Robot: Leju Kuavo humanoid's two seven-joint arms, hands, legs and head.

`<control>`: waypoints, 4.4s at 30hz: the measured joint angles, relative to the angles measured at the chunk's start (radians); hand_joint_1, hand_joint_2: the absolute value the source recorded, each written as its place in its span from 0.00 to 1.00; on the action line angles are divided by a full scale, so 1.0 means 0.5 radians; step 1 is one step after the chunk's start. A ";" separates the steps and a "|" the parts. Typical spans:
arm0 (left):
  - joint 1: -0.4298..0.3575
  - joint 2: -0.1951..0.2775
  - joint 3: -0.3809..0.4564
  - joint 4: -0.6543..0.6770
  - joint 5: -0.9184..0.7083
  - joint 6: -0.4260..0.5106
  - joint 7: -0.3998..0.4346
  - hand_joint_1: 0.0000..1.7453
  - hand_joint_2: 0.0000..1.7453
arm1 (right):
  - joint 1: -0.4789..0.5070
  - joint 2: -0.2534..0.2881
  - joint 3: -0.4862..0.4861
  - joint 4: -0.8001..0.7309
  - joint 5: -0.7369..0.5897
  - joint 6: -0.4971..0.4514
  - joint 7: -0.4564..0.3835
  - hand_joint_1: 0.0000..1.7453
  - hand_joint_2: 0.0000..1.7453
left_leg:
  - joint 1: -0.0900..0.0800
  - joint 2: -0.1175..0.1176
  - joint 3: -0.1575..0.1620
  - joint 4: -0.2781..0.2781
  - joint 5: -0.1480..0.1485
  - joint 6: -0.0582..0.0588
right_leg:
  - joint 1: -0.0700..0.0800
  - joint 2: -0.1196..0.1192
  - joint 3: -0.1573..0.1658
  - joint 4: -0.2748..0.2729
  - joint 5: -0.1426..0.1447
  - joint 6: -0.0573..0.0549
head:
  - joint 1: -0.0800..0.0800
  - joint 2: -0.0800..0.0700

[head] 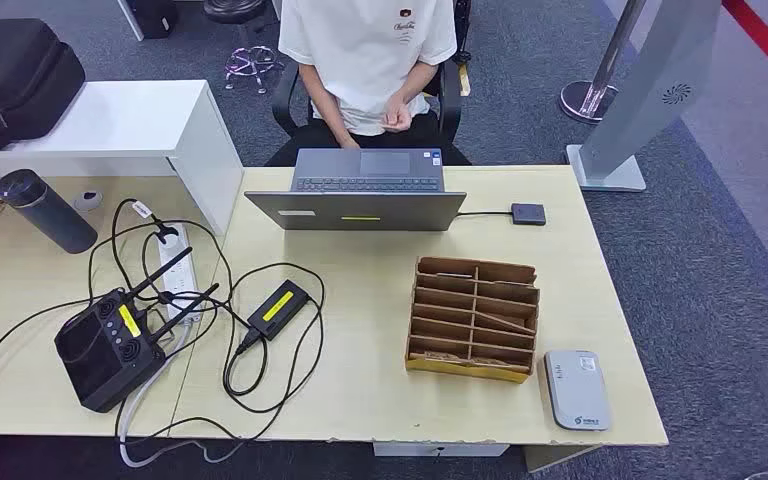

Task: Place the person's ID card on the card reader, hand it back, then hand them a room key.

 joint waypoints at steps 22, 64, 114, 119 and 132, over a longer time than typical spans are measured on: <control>-0.024 -0.037 -0.084 0.000 -0.037 0.001 0.000 0.00 1.00 | 0.225 0.820 1.057 0.020 0.171 -0.359 0.145 0.00 1.00 | 0.005 0.009 0.004 0.000 0.001 -0.007 | 0.005 0.009 -0.002 -0.001 0.003 -0.005 | 0.000 0.000; -0.019 -0.034 -0.113 0.000 -0.032 0.002 0.000 0.00 1.00 | 1.347 0.530 0.582 -0.555 -0.028 -0.850 0.039 1.00 1.00 | 0.005 -0.003 0.001 0.001 -0.005 -0.003 | 0.006 -0.004 0.002 -0.008 0.000 -0.001 | 0.001 0.000; -0.017 -0.034 -0.113 0.000 0.045 0.002 0.000 0.00 1.00 | 2.776 0.747 -0.226 -0.949 0.285 -1.104 -0.078 1.00 1.00 | 0.005 0.001 0.002 0.000 -0.010 -0.001 | 0.005 -0.003 0.002 -0.009 -0.007 -0.002 | 0.000 0.000; -0.017 -0.034 -0.113 0.000 0.045 0.002 0.000 0.00 1.00 | 2.766 0.789 -0.224 -0.829 0.285 -1.158 -0.078 1.00 1.00 | 0.005 0.003 0.003 -0.001 -0.011 -0.003 | 0.005 -0.001 0.002 -0.009 -0.007 -0.002 | 0.000 0.000; -0.018 -0.032 -0.125 0.000 0.026 0.002 0.000 0.00 1.00 | 2.699 0.816 -0.223 -0.735 0.262 -1.273 -0.082 1.00 1.00 | 0.004 0.005 0.007 0.000 -0.013 -0.004 | 0.005 0.001 0.007 -0.009 -0.007 -0.001 | 0.001 0.000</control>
